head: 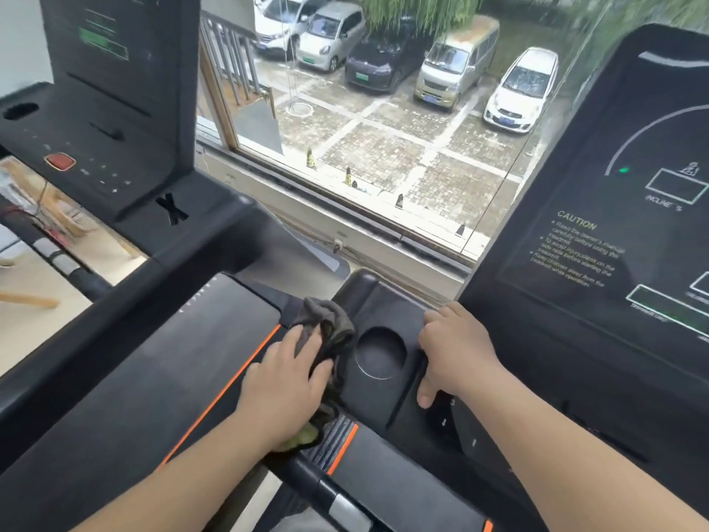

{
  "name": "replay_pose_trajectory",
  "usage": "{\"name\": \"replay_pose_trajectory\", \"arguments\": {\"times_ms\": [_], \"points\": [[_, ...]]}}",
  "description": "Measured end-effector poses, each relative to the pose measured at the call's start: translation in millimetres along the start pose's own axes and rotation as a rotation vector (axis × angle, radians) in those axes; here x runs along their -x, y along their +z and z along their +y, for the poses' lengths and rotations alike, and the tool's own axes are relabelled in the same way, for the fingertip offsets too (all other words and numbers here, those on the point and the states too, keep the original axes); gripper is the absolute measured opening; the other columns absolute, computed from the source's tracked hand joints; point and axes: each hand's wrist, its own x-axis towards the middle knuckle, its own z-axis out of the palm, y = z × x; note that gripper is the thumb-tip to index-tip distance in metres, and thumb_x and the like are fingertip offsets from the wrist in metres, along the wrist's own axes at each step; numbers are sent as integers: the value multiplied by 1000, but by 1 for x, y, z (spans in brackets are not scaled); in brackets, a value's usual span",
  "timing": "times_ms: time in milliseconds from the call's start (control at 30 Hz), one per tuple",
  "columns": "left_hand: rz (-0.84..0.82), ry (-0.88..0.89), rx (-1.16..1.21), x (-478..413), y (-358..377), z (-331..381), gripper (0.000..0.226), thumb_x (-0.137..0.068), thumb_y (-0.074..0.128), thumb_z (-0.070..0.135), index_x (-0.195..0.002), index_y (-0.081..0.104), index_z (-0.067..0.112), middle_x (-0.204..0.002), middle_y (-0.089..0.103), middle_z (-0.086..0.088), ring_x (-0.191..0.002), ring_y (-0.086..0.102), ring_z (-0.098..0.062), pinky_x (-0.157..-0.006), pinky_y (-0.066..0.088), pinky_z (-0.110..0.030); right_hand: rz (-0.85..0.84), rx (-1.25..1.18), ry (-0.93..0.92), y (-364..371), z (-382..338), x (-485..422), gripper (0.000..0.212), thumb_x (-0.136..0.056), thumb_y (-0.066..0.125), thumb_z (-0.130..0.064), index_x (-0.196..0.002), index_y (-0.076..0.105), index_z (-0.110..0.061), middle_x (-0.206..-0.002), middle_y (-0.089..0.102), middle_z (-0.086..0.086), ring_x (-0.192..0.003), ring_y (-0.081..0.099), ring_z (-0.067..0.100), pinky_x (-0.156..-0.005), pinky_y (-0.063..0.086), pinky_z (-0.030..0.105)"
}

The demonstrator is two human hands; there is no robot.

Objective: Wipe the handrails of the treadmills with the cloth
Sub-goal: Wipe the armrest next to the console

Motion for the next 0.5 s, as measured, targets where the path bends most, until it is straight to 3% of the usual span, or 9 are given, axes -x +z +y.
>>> {"name": "replay_pose_trajectory", "arguments": {"times_ms": [133,200,267,367,433,500], "points": [[-28,-81,205,-35,-6,13,57,-105,27,52,-159,20,36,-152,42,-4,-131,48,-36,-103,43,-51,42,-8,-13,6,2,3,61,-48,85,-75,-79,63,-27,-91,45,-13,-95,36,15,-87,27,23],[-12,-117,259,-47,-4,22,53,-105,25,51,-155,24,35,-148,47,-6,-128,50,-38,-102,43,-53,45,-9,-26,11,3,6,65,-51,82,-78,-89,73,-27,-91,44,-13,-95,34,14,-96,28,22],[99,-108,176,-35,7,22,50,-104,26,51,-150,34,35,-145,50,0,-122,54,-35,-96,47,-51,51,-30,-12,15,4,7,72,-51,82,-77,-102,77,-27,-92,45,-14,-98,34,13,-108,31,25],[274,-16,-17,16,33,6,52,-96,38,50,-144,50,36,-145,54,1,-117,59,-29,-86,50,-46,51,-27,4,12,1,8,74,-51,86,-74,-107,77,-27,-95,48,-14,-109,41,17,-116,30,29],[303,40,-71,37,43,-8,54,-94,52,48,-146,49,37,-149,52,-2,-123,57,-27,-87,52,-46,32,-38,24,12,1,8,74,-53,88,-71,-112,77,-26,-101,49,-13,-127,42,20,-124,19,31],[278,31,-95,36,39,-13,56,-98,51,49,-152,38,40,-155,44,0,-127,53,-26,-90,51,-45,21,-60,39,13,1,8,78,-53,89,-69,-117,76,-27,-110,53,-11,-141,37,22,-128,11,33]]}}
